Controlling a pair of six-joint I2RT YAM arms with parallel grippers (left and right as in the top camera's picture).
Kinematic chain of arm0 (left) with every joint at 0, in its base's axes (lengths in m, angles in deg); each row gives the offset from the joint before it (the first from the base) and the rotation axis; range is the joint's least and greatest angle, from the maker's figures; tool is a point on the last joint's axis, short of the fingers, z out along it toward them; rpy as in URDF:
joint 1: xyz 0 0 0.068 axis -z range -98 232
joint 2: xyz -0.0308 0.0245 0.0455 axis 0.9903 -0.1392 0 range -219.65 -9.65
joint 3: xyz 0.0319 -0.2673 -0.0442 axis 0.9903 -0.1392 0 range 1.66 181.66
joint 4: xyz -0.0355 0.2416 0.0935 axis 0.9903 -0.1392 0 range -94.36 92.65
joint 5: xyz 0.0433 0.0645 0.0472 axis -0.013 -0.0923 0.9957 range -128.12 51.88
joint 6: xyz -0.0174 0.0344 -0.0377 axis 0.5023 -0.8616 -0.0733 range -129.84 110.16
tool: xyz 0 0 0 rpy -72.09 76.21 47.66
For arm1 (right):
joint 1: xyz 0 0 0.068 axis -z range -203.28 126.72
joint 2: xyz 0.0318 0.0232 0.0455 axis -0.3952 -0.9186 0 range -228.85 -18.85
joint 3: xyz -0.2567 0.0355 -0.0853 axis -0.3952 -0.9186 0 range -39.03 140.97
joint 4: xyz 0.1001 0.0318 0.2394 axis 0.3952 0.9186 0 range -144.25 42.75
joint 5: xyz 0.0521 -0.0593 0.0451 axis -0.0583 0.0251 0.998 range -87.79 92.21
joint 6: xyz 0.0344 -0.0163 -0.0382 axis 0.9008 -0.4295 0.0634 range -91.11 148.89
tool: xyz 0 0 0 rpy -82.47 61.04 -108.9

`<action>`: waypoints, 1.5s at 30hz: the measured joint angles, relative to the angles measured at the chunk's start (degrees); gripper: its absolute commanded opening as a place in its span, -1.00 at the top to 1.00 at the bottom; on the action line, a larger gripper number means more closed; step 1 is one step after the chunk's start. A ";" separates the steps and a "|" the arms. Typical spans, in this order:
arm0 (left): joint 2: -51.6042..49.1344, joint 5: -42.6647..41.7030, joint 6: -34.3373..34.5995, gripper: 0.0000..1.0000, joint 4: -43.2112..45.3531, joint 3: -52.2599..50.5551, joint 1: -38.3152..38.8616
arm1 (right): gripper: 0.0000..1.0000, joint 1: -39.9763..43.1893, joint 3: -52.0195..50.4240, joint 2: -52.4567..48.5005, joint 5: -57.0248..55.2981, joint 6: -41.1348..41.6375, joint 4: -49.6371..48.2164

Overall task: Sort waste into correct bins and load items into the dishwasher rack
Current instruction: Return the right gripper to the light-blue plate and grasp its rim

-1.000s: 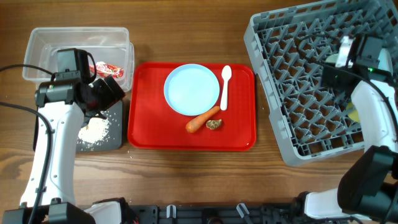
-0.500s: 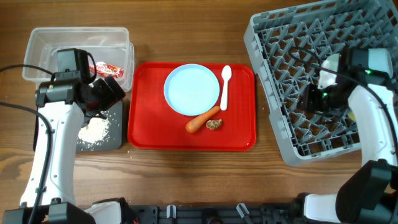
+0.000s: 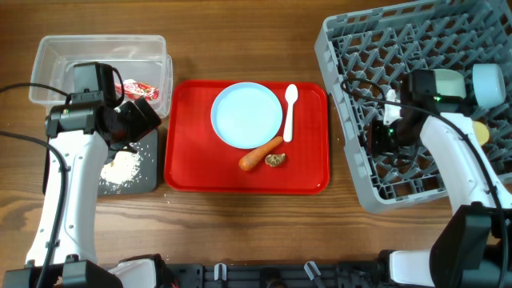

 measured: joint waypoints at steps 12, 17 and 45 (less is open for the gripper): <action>0.00 0.02 0.00 -1.00 -0.07 0.00 0.00 | 0.11 -1.73 -0.22 0.02 0.50 0.04 -1.09; 0.00 0.02 0.00 -1.00 -0.07 0.00 0.00 | 0.08 -1.81 -0.22 0.04 0.24 0.81 -1.11; 0.00 0.00 0.00 -1.00 -0.04 0.00 0.00 | -0.01 -15.63 10.47 3.93 5.20 4.11 -17.73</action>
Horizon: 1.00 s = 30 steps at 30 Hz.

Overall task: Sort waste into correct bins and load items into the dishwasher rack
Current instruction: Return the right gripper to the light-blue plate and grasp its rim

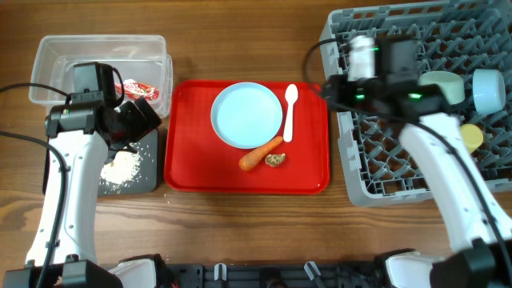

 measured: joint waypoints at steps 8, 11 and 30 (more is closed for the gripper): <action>0.00 0.00 0.00 -1.00 0.00 0.00 0.00 | -0.03 -12.57 -0.07 -9.99 -8.94 3.06 -10.60; 0.00 -0.02 0.00 -1.00 0.00 0.00 0.00 | 0.04 -15.67 -0.09 -14.10 -12.76 6.08 -13.44; 0.00 0.00 0.00 -0.99 0.00 0.00 0.00 | 0.59 -16.26 -0.11 -28.74 -11.08 14.73 -18.58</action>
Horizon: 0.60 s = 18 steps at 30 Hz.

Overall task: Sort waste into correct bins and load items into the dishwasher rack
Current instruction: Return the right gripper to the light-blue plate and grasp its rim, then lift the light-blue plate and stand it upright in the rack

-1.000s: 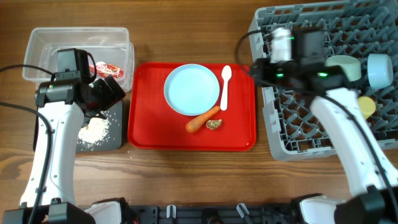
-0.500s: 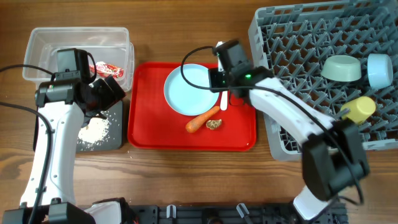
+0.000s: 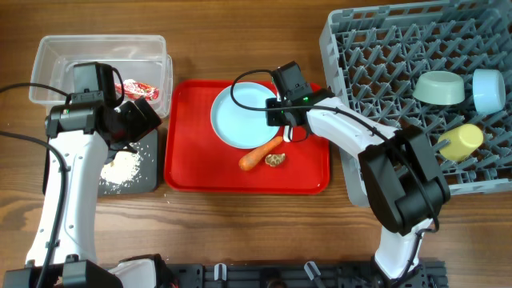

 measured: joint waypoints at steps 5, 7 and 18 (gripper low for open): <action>0.00 0.00 0.00 -1.00 0.00 0.00 0.00 | 0.82 0.00 0.00 0.00 1.22 0.81 0.46; 0.00 0.00 0.00 -1.00 0.00 0.00 0.00 | 0.90 0.00 0.00 0.00 1.46 1.62 0.31; 0.00 0.00 0.00 -1.00 -0.02 0.00 0.00 | 0.91 0.00 0.50 0.00 1.95 4.57 -1.40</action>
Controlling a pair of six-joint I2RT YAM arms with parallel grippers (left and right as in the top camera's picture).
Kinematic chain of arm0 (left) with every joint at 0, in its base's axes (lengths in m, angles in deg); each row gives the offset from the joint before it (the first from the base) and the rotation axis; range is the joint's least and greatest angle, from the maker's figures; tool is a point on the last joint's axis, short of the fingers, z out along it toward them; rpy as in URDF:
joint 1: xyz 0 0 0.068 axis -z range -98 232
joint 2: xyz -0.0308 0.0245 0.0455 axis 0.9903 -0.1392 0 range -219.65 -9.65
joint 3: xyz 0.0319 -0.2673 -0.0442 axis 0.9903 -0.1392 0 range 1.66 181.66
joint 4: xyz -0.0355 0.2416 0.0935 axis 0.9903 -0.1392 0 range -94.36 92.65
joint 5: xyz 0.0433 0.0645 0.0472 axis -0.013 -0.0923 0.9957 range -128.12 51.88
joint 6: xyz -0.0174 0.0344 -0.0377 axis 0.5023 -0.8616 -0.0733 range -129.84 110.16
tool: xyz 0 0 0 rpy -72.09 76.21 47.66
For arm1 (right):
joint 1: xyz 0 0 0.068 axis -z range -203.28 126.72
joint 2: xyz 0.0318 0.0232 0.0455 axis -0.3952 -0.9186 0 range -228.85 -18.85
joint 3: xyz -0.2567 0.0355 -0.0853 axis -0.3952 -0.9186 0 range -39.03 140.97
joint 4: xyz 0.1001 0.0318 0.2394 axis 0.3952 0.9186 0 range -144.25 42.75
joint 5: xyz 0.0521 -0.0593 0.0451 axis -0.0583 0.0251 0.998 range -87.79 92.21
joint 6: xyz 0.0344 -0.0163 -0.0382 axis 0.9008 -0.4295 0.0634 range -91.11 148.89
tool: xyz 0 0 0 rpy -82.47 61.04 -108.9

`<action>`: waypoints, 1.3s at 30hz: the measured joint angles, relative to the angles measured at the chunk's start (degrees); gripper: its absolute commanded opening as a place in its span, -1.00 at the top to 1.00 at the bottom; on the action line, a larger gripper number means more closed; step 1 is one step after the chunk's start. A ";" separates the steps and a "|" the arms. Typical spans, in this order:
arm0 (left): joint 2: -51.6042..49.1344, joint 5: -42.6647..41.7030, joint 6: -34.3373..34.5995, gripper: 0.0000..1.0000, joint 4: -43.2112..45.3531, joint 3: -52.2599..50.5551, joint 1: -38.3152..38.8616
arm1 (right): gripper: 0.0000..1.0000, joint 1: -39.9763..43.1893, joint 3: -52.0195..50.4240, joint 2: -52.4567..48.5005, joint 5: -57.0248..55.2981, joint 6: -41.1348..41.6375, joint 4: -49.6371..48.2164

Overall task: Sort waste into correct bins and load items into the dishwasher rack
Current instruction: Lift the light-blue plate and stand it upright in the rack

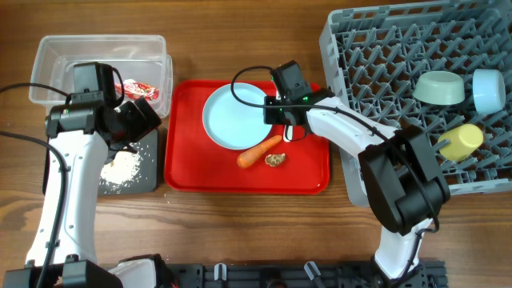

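Note:
On the red tray point(184, 172) lie a pale blue plate point(228, 120), a carrot point(258, 152) and a small brown scrap point(275, 160). My right gripper point(278, 120) is down at the plate's right rim, over the white spoon point(289, 133), of which only the handle end shows. Its jaws are hidden by the wrist. My left gripper point(138, 118) hangs between the clear bin point(48, 56) and the dark bin point(148, 182), its fingers not readable. The grey dishwasher rack point(352, 48) at the right holds a green bowl point(440, 86), a blue cup point(489, 90) and a yellow cup point(460, 142).
A red wrapper point(134, 89) lies in the clear bin, and white crumpled waste point(120, 169) lies in the dark bin. The right arm's cable loops over the plate. The rack's left wall stands close to the tray's right edge.
The plate has shifted a little to the left on the tray, and the carrot with it. My right gripper stays at the plate's right rim. The left arm has not moved.
My right gripper was first down inside the rack near the yellow cup. Then it was above the rack's left top corner, and the rack sat straighter. Then it stood on the tray over the spoon beside the plate, which now lies further left. The left arm stayed still throughout.

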 measured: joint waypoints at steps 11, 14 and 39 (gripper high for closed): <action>0.00 0.00 0.00 -1.00 0.02 0.00 0.00 | 0.91 0.81 1.27 14.40 -9.35 -3.78 1.29; 0.00 0.00 0.00 -1.00 0.02 0.00 0.00 | 0.92 1.64 1.73 21.33 -16.17 -7.67 1.68; 0.00 0.00 0.00 -1.00 0.04 0.00 0.00 | 0.91 25.90 2.29 29.29 -48.63 -53.09 -8.50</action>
